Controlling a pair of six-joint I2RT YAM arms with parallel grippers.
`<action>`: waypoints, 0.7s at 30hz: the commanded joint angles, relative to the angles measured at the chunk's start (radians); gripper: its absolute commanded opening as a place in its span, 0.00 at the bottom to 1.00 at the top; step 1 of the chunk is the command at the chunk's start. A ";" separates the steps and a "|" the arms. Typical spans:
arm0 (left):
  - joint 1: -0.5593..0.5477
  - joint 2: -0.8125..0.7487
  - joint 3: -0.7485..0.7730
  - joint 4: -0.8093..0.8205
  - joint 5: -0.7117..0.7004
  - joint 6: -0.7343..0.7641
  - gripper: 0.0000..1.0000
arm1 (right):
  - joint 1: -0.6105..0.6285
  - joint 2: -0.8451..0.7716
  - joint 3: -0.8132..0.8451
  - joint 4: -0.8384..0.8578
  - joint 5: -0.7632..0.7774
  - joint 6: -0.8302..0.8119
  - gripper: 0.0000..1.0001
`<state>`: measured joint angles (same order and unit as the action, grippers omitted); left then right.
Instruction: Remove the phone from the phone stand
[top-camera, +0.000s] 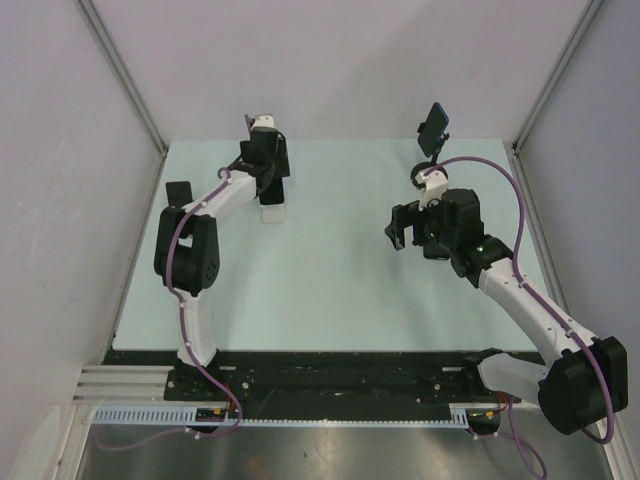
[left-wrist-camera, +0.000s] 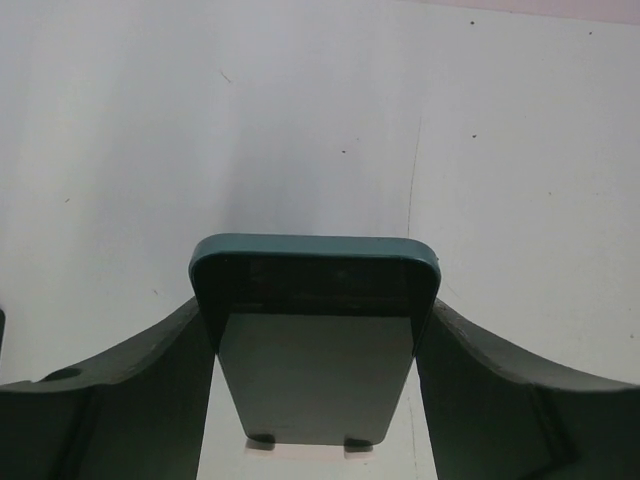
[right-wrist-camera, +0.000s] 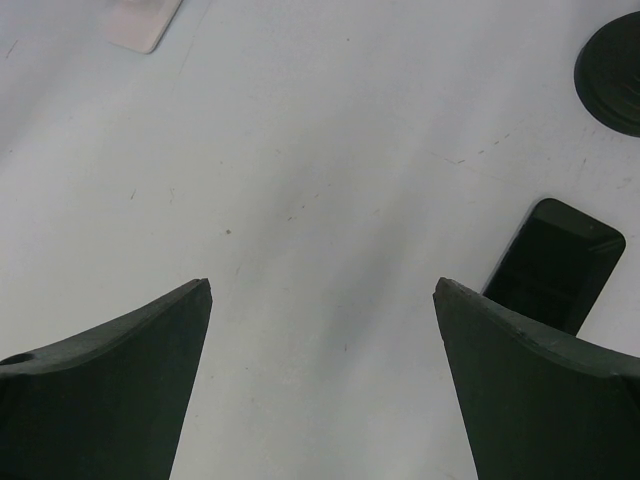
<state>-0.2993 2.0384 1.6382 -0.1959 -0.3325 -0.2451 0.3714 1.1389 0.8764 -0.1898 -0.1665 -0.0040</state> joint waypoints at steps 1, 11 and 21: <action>-0.004 -0.009 0.041 0.021 0.012 -0.036 0.62 | 0.003 0.002 -0.001 0.016 -0.014 -0.021 1.00; -0.004 -0.116 -0.011 0.016 0.020 -0.082 0.22 | 0.006 -0.010 -0.001 0.030 -0.024 -0.001 1.00; -0.004 -0.270 -0.064 -0.005 0.041 -0.141 0.08 | 0.004 -0.027 -0.001 0.062 -0.050 0.070 1.00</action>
<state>-0.2989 1.9045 1.5795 -0.2298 -0.3122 -0.3336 0.3714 1.1389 0.8749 -0.1848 -0.1741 0.0311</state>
